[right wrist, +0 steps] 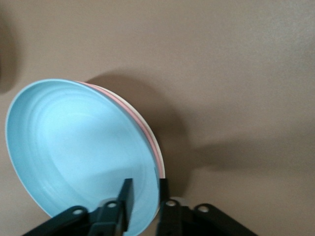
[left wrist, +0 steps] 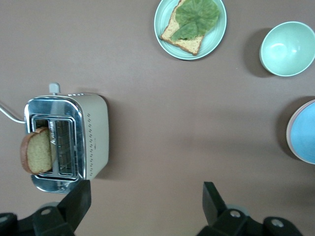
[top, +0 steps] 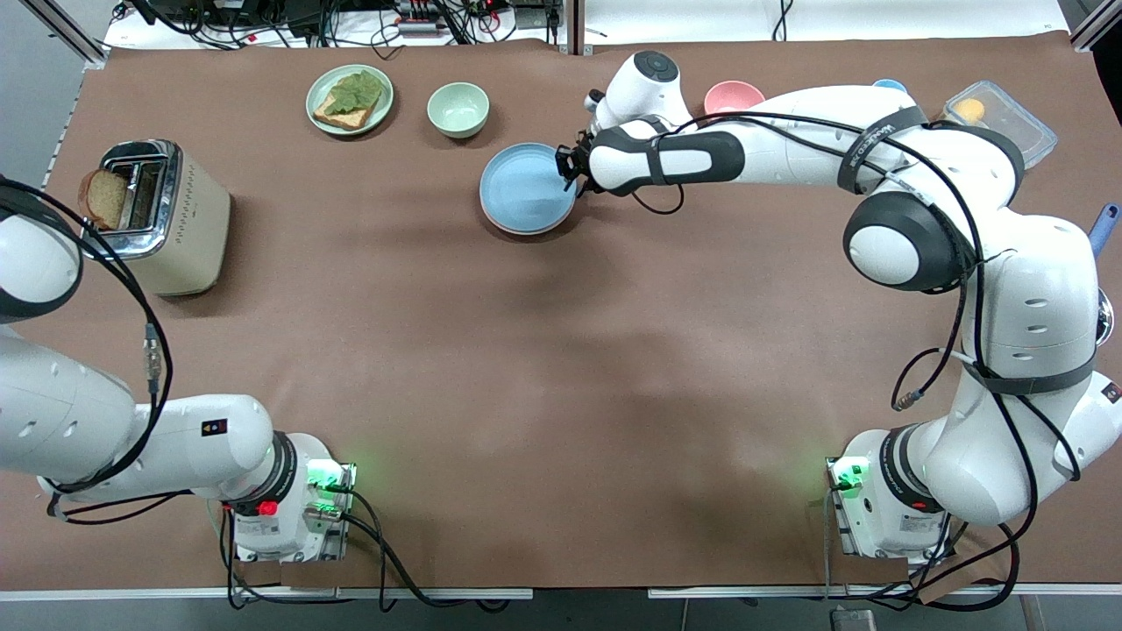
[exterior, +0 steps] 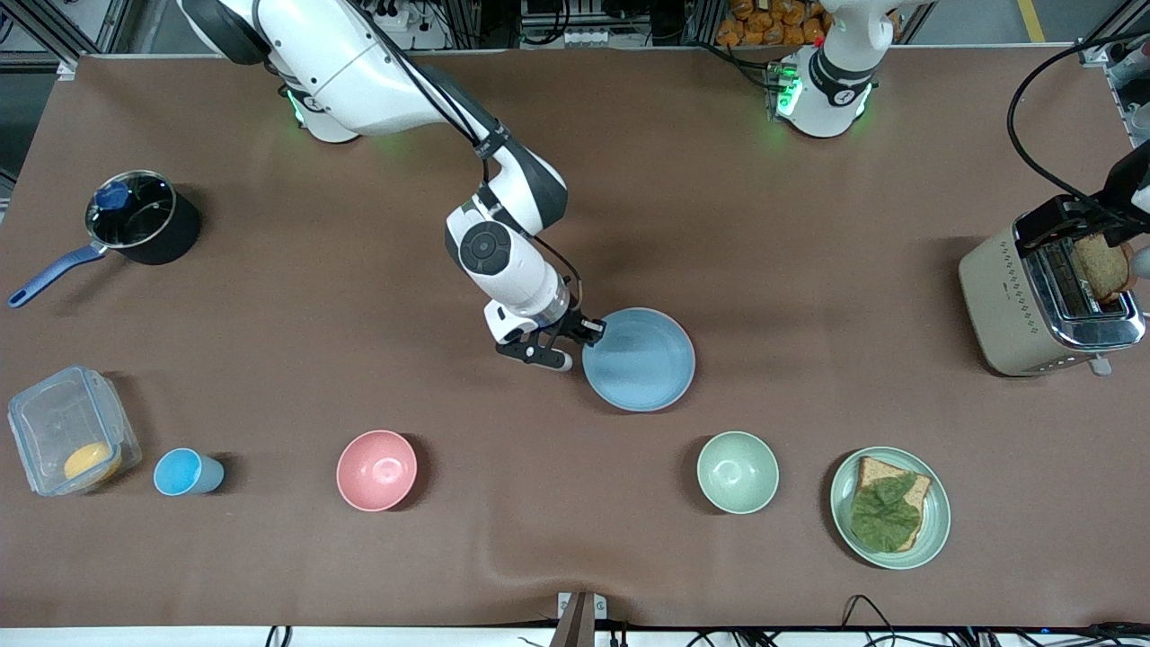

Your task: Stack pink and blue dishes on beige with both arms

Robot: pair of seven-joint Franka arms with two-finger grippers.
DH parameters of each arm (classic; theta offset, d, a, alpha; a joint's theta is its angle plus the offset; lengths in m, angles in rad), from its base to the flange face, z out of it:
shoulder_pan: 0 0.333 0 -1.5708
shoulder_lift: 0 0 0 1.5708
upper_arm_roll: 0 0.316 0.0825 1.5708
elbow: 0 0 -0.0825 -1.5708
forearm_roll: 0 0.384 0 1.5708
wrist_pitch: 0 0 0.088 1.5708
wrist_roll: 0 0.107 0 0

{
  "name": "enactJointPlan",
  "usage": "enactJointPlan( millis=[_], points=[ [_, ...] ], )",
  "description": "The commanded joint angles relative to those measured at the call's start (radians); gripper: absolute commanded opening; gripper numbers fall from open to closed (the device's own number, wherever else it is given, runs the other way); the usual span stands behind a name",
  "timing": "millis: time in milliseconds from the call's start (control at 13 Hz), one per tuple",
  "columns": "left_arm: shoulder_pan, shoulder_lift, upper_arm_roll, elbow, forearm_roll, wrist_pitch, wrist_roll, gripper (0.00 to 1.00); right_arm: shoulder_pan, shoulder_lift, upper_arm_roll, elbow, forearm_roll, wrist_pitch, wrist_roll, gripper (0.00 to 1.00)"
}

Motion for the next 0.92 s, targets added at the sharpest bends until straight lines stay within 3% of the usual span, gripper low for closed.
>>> enactJointPlan(
  millis=[0, 154, 385, 846],
  points=[
    [-0.008, 0.007, 0.023, 0.017, -0.031, -0.005, 0.008, 1.0, -0.004, -0.017, -0.017, 0.019, -0.017, -0.014, 0.018, 1.0],
    [-0.012, 0.01, 0.019, 0.014, -0.042, 0.013, 0.012, 1.0, -0.051, -0.066, -0.038, 0.021, -0.049, -0.093, -0.031, 1.0],
    [-0.02, 0.01, 0.014, -0.01, -0.104, 0.004, 0.008, 1.0, -0.179, -0.123, -0.038, 0.029, -0.074, -0.26, -0.285, 1.0],
    [-0.02, 0.013, 0.006, 0.004, -0.104, 0.006, 0.014, 1.0, -0.462, -0.272, -0.038, -0.034, -0.075, -0.545, -0.755, 1.0]
  ],
)
